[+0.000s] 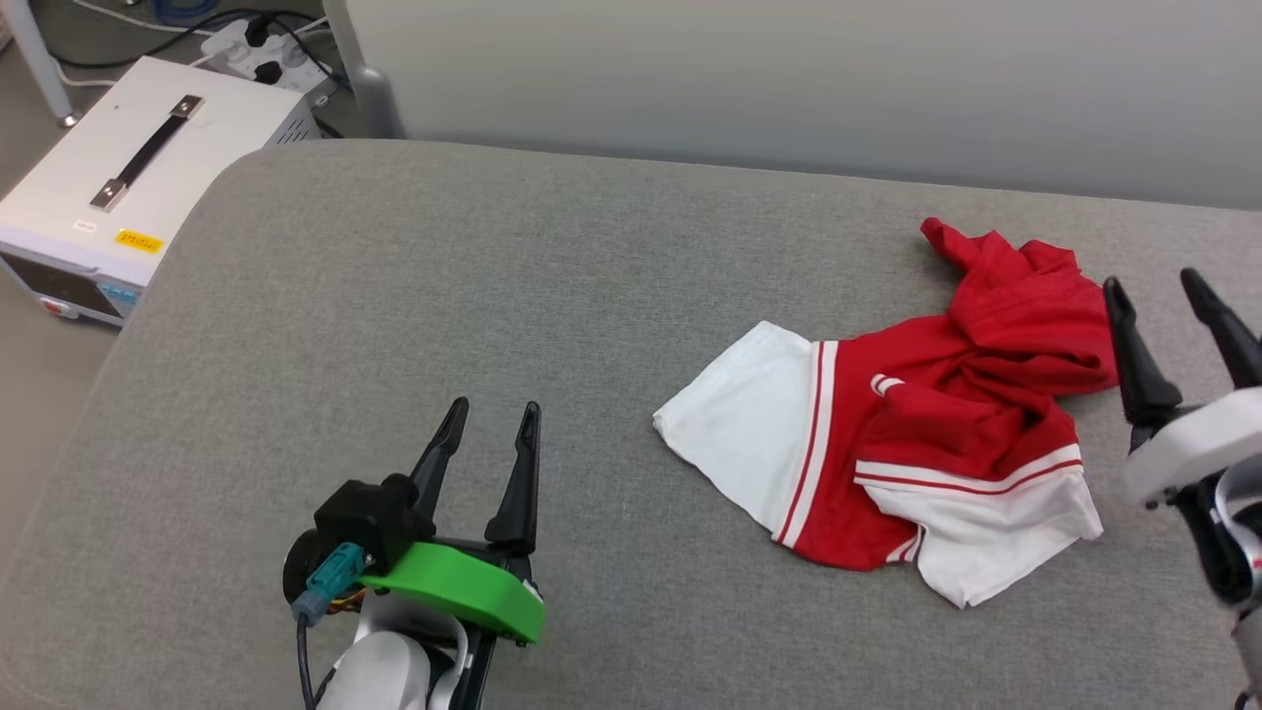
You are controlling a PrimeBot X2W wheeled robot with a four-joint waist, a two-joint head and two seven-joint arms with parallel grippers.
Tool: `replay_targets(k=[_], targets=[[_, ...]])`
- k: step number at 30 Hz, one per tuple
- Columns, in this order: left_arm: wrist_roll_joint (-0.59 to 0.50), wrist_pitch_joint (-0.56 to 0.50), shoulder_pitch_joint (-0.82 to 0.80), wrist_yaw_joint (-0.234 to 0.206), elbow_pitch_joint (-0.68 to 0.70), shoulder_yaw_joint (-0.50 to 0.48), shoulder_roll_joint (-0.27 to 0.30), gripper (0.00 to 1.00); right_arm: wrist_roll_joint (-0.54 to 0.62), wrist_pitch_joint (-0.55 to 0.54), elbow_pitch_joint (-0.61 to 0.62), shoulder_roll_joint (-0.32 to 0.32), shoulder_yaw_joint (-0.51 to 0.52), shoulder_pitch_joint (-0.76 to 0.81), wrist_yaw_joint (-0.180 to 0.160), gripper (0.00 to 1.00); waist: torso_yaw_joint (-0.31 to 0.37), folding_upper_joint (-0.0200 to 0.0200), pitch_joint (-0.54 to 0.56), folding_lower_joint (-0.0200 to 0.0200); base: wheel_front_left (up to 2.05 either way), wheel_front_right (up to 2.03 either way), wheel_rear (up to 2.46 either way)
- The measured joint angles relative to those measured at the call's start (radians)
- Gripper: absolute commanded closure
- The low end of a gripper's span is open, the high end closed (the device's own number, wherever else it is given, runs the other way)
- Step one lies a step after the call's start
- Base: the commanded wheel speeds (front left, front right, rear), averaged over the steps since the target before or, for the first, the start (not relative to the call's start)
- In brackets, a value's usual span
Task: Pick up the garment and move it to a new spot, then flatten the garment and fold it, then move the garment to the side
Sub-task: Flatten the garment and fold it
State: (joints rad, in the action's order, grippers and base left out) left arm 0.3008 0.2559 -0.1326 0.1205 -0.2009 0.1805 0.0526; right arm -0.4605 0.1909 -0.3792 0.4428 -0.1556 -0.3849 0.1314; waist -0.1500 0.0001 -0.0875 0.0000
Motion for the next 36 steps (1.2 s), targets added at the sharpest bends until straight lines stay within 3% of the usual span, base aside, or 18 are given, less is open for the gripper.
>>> replay_targets(k=[11,18,28,36], targets=[[0.009,0.0,0.012,0.007,-0.013,0.013,0.0,0.0,0.132,-0.047,0.313,-0.196,0.142,0.309,0.0,0.0,0.076,0.0,0.004,0.0,0.0,0.0,0.0],[-0.01,-0.012,-0.012,0.007,-0.07,0.028,0.003,0.0,0.168,-0.088,0.414,-0.24,0.163,0.358,0.0,0.0,0.116,0.0,-0.014,0.0,0.0,0.0,0.0],[-0.049,-0.458,-0.227,-0.048,-0.215,0.086,0.023,0.0,0.192,-0.126,0.453,-0.252,0.137,0.378,0.0,0.0,0.18,0.0,-0.068,0.0,0.0,0.0,0.0],[-0.103,-0.583,-0.321,-0.127,-0.333,0.1,0.051,0.0,0.194,-0.125,0.448,-0.256,0.103,0.378,0.0,0.0,0.244,0.0,-0.115,0.0,0.0,0.0,0.0]])
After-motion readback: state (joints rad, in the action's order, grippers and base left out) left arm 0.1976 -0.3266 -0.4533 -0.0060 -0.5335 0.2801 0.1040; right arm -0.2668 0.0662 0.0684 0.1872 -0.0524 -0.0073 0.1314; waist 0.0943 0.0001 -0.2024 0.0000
